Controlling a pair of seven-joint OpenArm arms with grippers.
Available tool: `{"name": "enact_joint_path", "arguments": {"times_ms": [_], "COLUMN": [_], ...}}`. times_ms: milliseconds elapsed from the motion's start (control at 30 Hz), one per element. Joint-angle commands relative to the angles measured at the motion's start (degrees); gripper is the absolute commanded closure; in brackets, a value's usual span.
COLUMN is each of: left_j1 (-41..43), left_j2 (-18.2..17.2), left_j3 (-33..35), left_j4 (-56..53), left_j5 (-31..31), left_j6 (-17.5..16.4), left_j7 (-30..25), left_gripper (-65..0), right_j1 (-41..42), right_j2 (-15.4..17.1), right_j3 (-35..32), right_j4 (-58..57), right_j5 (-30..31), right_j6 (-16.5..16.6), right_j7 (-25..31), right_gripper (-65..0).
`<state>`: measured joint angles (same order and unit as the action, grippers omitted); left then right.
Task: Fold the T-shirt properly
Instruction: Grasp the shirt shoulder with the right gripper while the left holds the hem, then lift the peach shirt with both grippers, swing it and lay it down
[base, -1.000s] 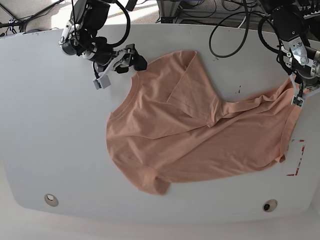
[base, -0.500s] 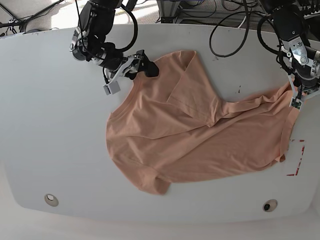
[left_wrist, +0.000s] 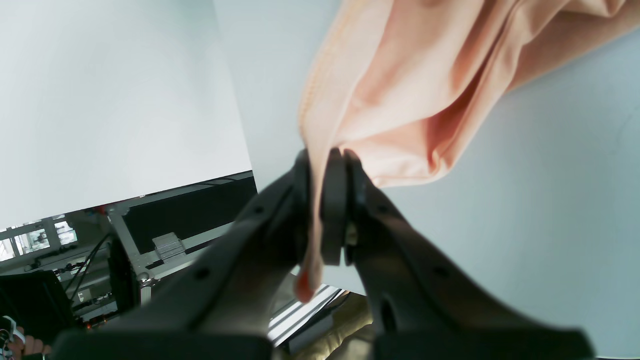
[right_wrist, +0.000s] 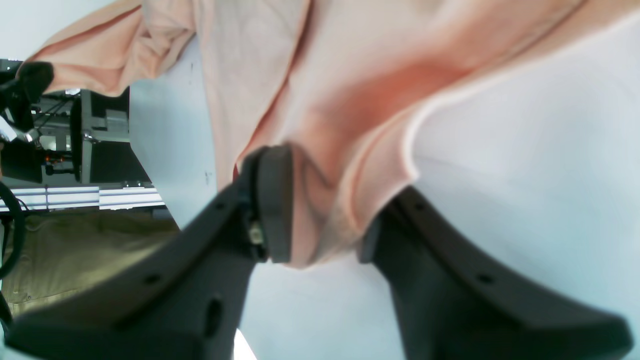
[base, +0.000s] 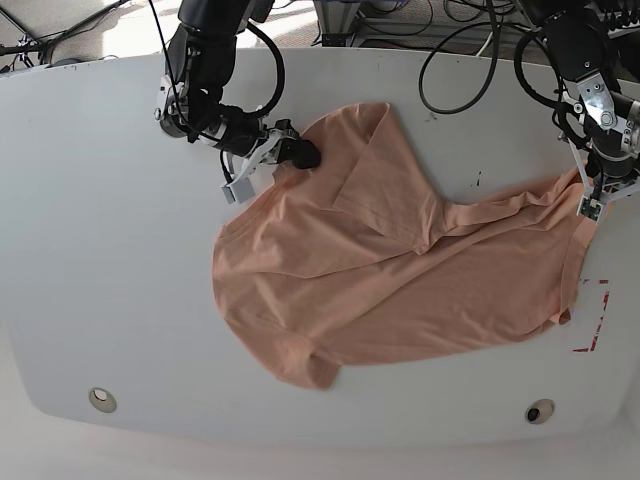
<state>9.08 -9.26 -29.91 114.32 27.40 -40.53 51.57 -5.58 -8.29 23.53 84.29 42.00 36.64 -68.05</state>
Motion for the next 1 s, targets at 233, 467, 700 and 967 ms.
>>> {"name": "enact_joint_path", "arguments": {"times_ms": [233, 467, 700, 967], "left_j1": [-0.33, -0.69, -0.16, 5.2], "left_j2": [-0.63, 3.23, 8.51, 11.15], "left_j3": [-0.37, 0.15, 3.32, 3.49], "left_j4": [0.89, 0.97, 0.97, 1.06], "left_j5": [0.69, 0.6, 1.04, 0.87], "left_j6": [0.53, 0.53, 0.53, 0.53], "left_j7": [-0.27, -0.27, -0.36, -0.36], "left_gripper": [0.0, 0.0, 0.0, 0.0], "right_j1": [-2.02, -7.38, -11.6, -11.87], "right_j2": [5.44, 12.29, 17.92, 21.0], "right_j3": [0.25, 0.78, 4.38, 5.0], "right_j4": [3.66, 15.62, 22.39, 23.36], "right_j5": [-0.28, -0.02, -0.02, -0.02], "right_j6": [-0.64, -0.56, -0.03, -0.03], "right_j7": [-0.39, -0.74, -0.74, -0.74], "right_gripper": [0.0, 0.0, 0.0, 0.0]}}
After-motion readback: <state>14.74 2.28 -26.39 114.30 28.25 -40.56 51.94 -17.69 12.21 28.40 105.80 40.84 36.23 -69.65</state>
